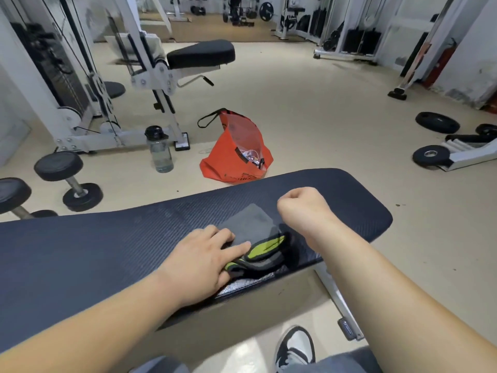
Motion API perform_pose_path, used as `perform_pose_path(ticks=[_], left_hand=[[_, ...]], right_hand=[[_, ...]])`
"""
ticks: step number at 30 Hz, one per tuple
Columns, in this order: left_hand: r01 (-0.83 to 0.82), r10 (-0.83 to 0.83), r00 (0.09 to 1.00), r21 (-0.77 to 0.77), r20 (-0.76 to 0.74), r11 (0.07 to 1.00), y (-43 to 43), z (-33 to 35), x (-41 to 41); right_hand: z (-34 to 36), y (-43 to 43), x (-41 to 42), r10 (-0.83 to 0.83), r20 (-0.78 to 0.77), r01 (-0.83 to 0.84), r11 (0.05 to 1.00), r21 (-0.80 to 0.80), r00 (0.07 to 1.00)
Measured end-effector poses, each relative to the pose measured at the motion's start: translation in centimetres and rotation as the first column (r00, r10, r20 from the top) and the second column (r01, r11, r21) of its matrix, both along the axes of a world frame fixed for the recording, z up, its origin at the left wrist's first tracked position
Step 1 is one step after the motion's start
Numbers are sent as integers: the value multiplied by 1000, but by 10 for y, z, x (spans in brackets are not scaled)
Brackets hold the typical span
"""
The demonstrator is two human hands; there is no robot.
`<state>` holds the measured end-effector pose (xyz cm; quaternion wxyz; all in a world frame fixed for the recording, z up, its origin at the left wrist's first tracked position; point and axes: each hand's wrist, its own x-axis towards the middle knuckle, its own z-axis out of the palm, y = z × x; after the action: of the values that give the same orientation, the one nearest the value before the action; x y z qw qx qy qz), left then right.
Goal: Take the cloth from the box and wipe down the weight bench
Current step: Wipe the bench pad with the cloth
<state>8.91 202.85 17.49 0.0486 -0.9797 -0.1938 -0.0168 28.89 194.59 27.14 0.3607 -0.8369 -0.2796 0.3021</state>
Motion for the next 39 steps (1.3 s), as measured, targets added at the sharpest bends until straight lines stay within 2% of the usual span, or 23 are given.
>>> perform_pose_path(ticks=[3, 5, 7, 9, 11, 12, 13, 15, 16, 18, 19, 21, 23, 25, 27, 29, 32, 35, 37, 39], left_hand=[[-214, 213, 976, -4, -46, 977, 28, 10, -4], [-454, 453, 891, -65, -21, 889, 35, 17, -1], [-560, 563, 827, -78, 9, 825, 20, 19, 8], [-507, 510, 858, -60, 53, 860, -13, 15, 14], [-399, 421, 900, -178, 110, 900, -45, 13, 11], [-353, 408, 899, -291, 157, 889, -51, 16, 8], [-335, 449, 874, -435, 188, 836, -49, 22, 5], [-267, 560, 804, -722, 198, 638, -32, 40, 2], [-187, 585, 781, -812, 218, 553, -23, 50, 1], [-77, 626, 744, -902, 232, 425, -8, 66, -1], [-85, 641, 735, -909, 219, 408, 0, 70, -1], [-250, 650, 742, -831, 166, 497, 15, 68, -6], [-452, 640, 755, -593, 143, 666, 22, 59, -11], [-456, 546, 823, -391, 157, 800, 9, 49, -10], [-366, 379, 925, -337, -29, 867, -14, 30, -3], [-305, 255, 947, -296, -195, 905, -29, 15, -1], [-272, 221, 958, -341, -183, 900, 2, 9, 8], [-402, 354, 914, -319, -198, 858, 25, 9, 42], [-439, 398, 898, -321, -189, 839, 12, 6, 77], [-300, 260, 951, -300, -168, 905, -12, 7, 104]], right_hand=[[-13, -2, -3, 26, 77, -29, 999, 37, 997], [-23, -6, -4, 98, 167, -106, 993, 45, 981], [-29, -5, 2, 182, 231, -186, 982, -3, 956], [-30, -3, 8, 193, 221, -201, 980, 14, 956], [-30, 2, 10, 176, 197, -190, 980, 56, 965], [-32, 5, 9, 174, 171, -190, 979, 79, 970], [-33, 7, 6, 171, 143, -187, 976, 108, 975], [-34, 12, 4, 134, 99, -150, 973, 175, 986], [-34, 13, 5, 105, 74, -118, 971, 207, 992], [-35, 15, 9, 66, 8, -66, 960, 272, 998], [-35, 13, 12, 52, -34, -40, 956, 290, 998], [-38, 11, 17, 31, -101, 0, 956, 292, 994], [-44, 7, 24, 39, -80, -16, 962, 274, 996], [-51, 3, 29, 70, -5, -67, 972, 223, 998], [-58, 0, 34, 64, 48, -72, 981, 178, 997], [-53, -5, 42, 28, 112, -45, 988, 146, 993], [-47, -14, 79, -16, 258, -3, 997, 73, 966], [-49, -30, 131, -2, 449, 63, 991, -121, 894], [-56, -41, 160, 20, 453, 102, 964, -244, 892], [-67, -49, 184, 9, 417, 123, 949, -290, 909]])
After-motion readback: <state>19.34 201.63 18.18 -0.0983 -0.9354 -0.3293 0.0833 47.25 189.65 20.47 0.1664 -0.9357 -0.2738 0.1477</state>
